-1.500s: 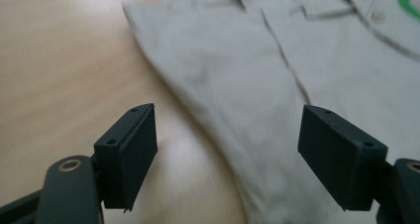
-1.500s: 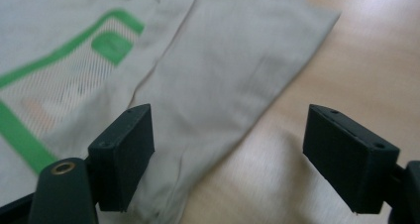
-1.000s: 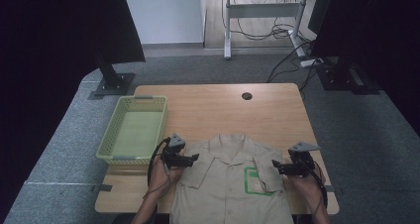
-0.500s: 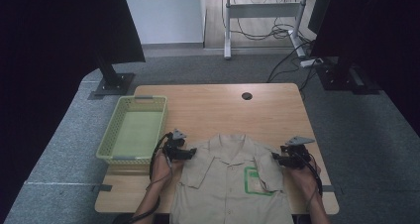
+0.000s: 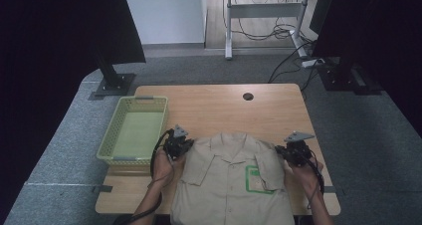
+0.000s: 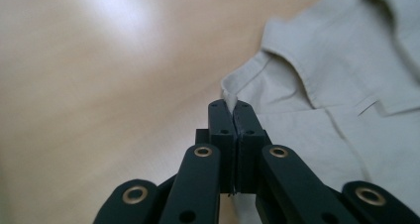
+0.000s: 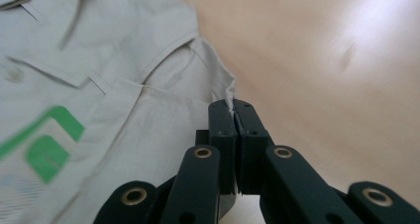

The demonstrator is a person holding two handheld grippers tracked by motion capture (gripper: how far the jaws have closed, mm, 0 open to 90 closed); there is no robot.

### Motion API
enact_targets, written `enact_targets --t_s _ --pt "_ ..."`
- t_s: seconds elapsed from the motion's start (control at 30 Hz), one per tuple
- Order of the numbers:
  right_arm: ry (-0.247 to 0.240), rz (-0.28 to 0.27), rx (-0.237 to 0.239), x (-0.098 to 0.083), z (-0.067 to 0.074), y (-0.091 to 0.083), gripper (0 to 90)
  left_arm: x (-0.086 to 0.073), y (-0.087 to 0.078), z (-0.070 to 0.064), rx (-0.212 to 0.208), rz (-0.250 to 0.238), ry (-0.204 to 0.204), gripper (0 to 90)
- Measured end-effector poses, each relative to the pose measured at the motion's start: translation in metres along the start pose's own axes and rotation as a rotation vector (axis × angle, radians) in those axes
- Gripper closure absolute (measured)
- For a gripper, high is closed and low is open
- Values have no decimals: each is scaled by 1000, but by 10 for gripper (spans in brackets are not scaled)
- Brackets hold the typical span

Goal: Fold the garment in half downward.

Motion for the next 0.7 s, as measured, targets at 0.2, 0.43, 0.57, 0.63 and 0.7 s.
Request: enact_targets --t_s 0.2,0.43,0.57,0.63,0.7 --pt "-49 -76 -97 58 -14 -30 878 71 -40 10 88 -147 88 889" --pt "-109 -285 -189 127 -7 -104 877 119 -119 -1 100 -355 128 888" --pt "-156 -335 -173 108 26 -124 876 80 -137 -23 66 -378 145 887" --pt "-136 -337 -137 83 42 -124 876 52 -136 -33 26 -366 120 888" --pt "-100 -319 -95 56 53 -118 876 25 -131 -43 1 -337 109 888"
Point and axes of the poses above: each handheld gripper's, and its own axes: y roughly forward along the jaws, x roughly out of its top, z roughly to its left, the point moved 10 cm from there along y, roughly forward along the jaws, and after that the axes turned 3 degrees about -y, right-handed, at the moved point
